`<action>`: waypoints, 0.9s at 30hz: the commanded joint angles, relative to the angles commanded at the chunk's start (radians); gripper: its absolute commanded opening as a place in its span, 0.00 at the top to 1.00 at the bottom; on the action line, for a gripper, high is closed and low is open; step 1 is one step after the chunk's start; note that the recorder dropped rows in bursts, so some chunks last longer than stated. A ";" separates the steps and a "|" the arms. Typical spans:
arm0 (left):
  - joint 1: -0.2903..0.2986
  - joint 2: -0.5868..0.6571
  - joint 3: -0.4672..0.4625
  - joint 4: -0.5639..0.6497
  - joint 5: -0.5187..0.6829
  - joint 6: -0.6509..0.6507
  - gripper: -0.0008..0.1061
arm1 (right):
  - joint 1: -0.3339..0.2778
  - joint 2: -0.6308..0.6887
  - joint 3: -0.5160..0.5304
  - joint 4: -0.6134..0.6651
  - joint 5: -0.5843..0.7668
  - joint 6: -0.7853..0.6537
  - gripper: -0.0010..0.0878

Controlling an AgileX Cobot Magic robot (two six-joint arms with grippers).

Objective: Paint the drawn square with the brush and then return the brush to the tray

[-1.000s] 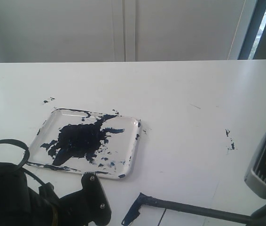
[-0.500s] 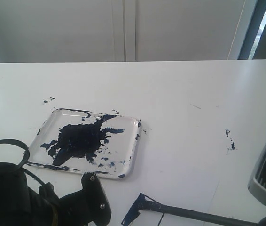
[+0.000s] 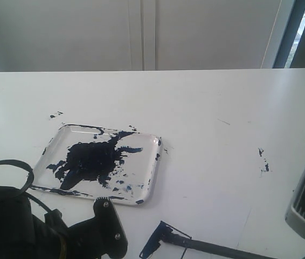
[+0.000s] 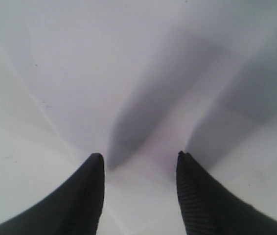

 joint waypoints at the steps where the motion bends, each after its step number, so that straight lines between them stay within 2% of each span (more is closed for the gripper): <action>1: 0.000 0.000 0.000 0.000 0.000 0.000 0.52 | 0.000 0.000 0.000 0.007 0.017 -0.015 0.99; 5: 0.000 0.000 0.000 0.000 0.000 0.000 0.52 | 0.000 -0.001 0.000 0.051 0.024 -0.042 0.99; 12: 0.000 0.000 0.000 0.000 0.000 0.000 0.52 | 0.000 -0.001 0.000 0.043 0.024 -0.042 0.99; 19: 0.000 0.000 0.000 0.000 0.002 0.000 0.52 | 0.000 -0.001 0.000 -0.083 0.024 0.040 0.99; 27: 0.000 0.000 0.000 0.000 0.002 0.000 0.52 | 0.000 -0.001 0.000 -0.104 0.003 0.063 0.99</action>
